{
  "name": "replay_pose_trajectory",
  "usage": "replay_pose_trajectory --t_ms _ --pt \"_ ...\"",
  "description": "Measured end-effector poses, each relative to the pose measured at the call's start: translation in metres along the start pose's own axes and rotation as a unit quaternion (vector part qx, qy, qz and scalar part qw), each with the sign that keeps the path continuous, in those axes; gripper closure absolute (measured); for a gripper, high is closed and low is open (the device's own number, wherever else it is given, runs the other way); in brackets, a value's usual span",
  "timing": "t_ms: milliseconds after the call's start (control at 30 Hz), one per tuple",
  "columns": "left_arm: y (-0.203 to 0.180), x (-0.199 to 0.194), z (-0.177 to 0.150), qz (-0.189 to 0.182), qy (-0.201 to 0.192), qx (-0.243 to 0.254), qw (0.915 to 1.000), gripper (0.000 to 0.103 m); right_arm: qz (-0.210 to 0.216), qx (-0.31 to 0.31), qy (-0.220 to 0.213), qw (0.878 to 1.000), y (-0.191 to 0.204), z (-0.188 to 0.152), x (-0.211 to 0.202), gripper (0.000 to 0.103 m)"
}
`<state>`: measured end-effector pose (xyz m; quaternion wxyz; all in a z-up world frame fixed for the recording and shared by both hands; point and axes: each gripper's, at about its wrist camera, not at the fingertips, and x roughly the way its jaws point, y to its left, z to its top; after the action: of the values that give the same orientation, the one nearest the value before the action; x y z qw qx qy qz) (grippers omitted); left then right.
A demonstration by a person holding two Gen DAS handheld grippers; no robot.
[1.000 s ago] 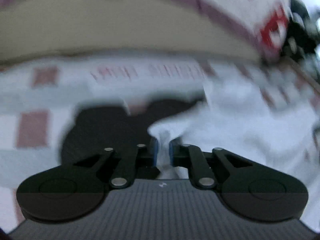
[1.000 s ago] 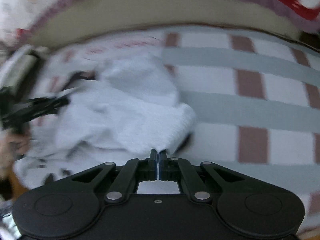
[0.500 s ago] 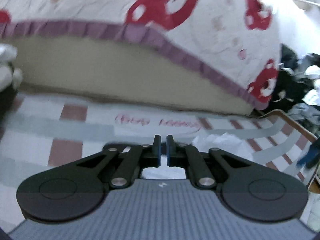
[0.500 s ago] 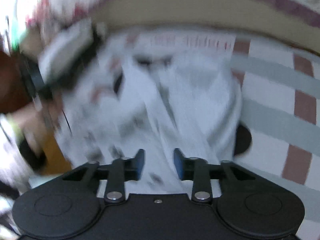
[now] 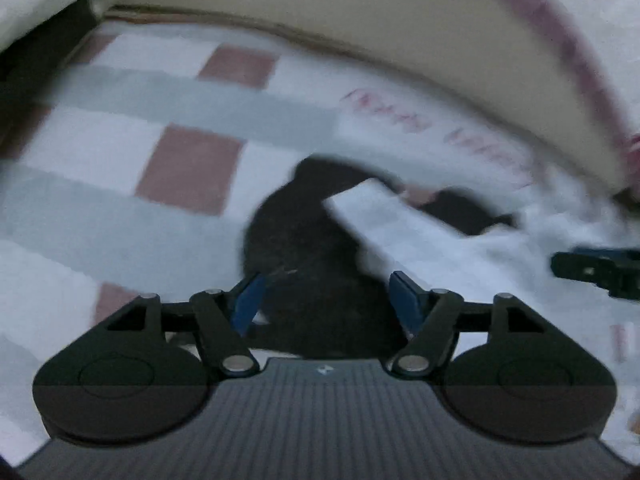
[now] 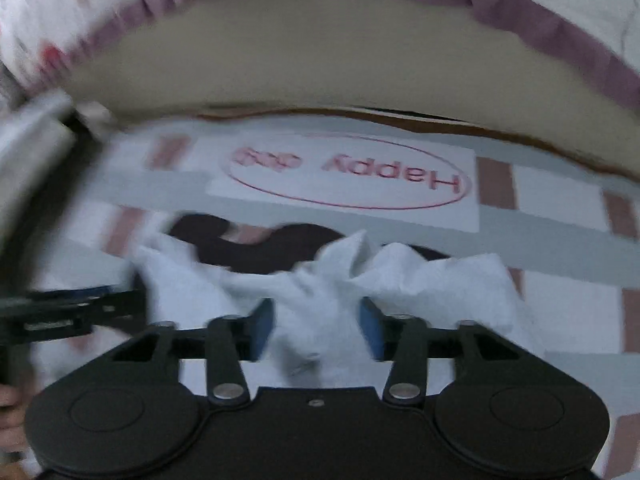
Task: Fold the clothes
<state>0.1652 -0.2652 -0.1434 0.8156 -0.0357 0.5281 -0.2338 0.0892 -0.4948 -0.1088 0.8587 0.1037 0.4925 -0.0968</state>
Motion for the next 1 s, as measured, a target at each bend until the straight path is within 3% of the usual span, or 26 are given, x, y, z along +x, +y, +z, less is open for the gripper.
replay_pose_trajectory --t_ms 100,200,267,300,333,500,700,767,900,1000 --pt "0.005 0.002 0.003 -0.055 0.001 -0.049 0.9973 0.035 -0.012 -0.061 -0.001 0.998 0.016 -0.001 0.016 0.045" --pt "0.003 -0.002 0.000 -0.063 -0.008 -0.056 0.9964 0.035 -0.008 -0.039 -0.008 0.999 0.006 -0.002 0.027 0.048" --pt "-0.003 -0.005 -0.004 -0.052 -0.018 -0.038 0.9978 0.036 0.007 -0.001 -0.012 1.000 -0.007 -0.002 0.029 0.064" --pt "-0.005 -0.007 -0.006 -0.045 -0.024 -0.027 0.9983 0.036 0.015 0.018 -0.012 1.000 -0.014 -0.001 0.030 0.088" --pt "-0.006 -0.008 -0.005 -0.044 -0.032 -0.025 0.9982 0.036 0.019 0.032 -0.011 0.999 -0.020 -0.001 0.031 0.098" --pt "-0.012 -0.007 0.001 -0.063 -0.042 -0.021 0.9969 0.035 0.013 0.035 -0.038 0.999 -0.030 -0.011 0.014 0.100" --pt "-0.016 -0.005 0.003 -0.103 -0.041 -0.017 0.9937 0.035 -0.005 0.100 -0.120 0.988 -0.064 -0.067 -0.079 0.100" --pt "-0.014 0.000 0.001 -0.099 -0.029 -0.021 0.9945 0.035 -0.048 0.106 -0.124 0.986 -0.080 -0.091 -0.106 0.100" --pt "-0.015 0.011 -0.001 -0.085 -0.010 -0.027 0.9959 0.034 -0.192 0.046 -0.083 0.977 -0.100 -0.127 -0.123 0.100" --pt "-0.017 0.016 0.000 -0.112 0.000 -0.041 0.9929 0.032 -0.217 0.053 -0.088 0.971 -0.119 -0.138 -0.129 0.100"
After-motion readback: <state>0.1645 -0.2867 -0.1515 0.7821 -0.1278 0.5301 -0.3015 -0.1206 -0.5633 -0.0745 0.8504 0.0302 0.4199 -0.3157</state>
